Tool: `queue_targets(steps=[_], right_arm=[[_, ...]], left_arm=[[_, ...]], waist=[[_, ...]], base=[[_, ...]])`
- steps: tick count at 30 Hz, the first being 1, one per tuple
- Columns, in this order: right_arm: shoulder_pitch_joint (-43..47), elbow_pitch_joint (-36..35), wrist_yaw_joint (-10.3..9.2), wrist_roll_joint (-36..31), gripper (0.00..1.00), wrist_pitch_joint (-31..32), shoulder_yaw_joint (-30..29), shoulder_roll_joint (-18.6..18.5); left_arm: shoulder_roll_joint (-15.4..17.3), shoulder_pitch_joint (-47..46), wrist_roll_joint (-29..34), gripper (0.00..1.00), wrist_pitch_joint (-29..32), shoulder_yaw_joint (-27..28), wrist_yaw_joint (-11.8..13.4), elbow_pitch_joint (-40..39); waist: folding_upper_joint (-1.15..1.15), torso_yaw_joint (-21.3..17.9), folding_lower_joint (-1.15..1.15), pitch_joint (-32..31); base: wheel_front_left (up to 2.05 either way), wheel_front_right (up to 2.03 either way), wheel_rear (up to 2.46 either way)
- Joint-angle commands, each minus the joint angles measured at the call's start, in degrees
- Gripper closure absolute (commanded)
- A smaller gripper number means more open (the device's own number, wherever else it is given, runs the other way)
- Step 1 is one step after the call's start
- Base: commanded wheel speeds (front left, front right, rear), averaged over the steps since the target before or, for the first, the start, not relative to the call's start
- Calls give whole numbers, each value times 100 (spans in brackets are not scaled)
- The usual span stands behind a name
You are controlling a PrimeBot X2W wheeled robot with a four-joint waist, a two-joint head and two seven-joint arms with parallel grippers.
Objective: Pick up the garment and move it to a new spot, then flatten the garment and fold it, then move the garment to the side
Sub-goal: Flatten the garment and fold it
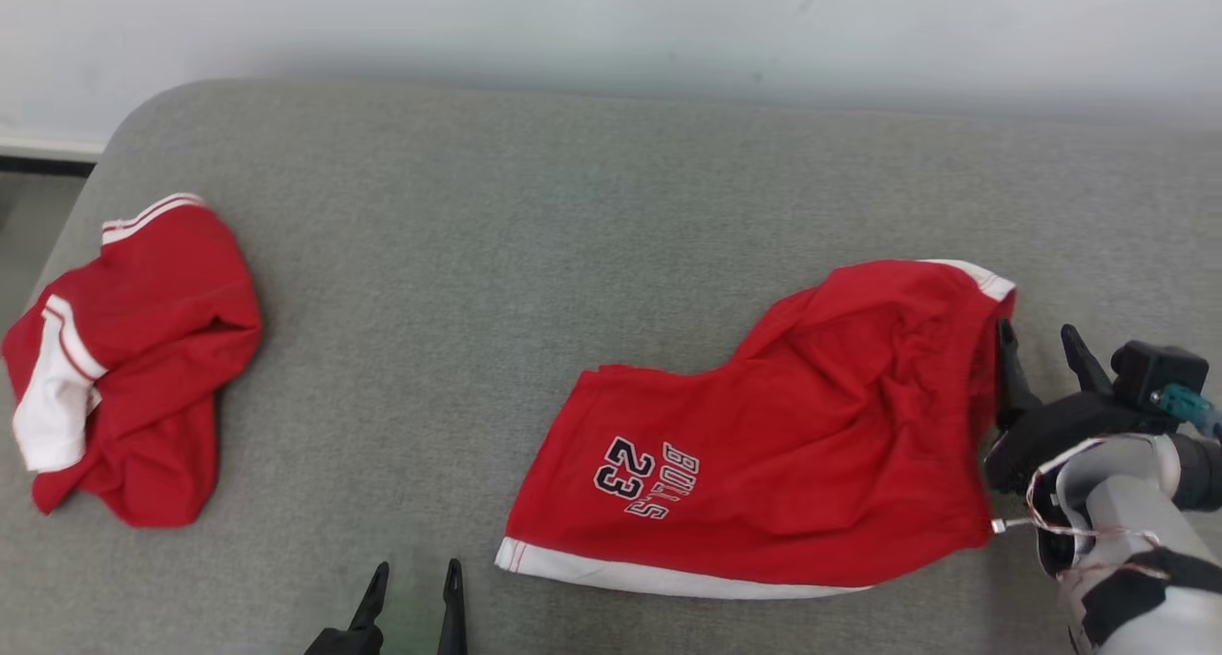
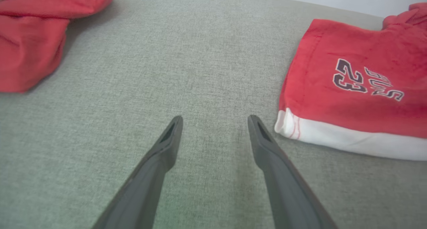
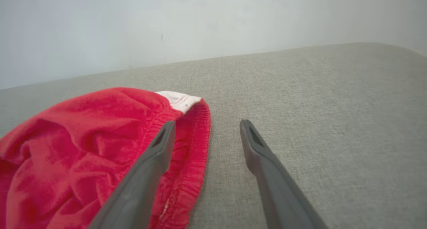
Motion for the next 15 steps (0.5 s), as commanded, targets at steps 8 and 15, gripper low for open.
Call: queue_targets(steps=[8, 15], right_arm=[[1590, -2130, -13, -187, 0, -1, -95, 284], [2725, -3177, -13, -530, 0, -1, 166, 649]], left_arm=[[11, 284, 149, 0, -20, 322, -23, -66], [9, 501, 297, 0, -19, 622, -69, -163]], waist=[[0, -653, 0, -629], [0, -868, 0, -919]], base=[[0, 0, 0], [0, 0, 0]])
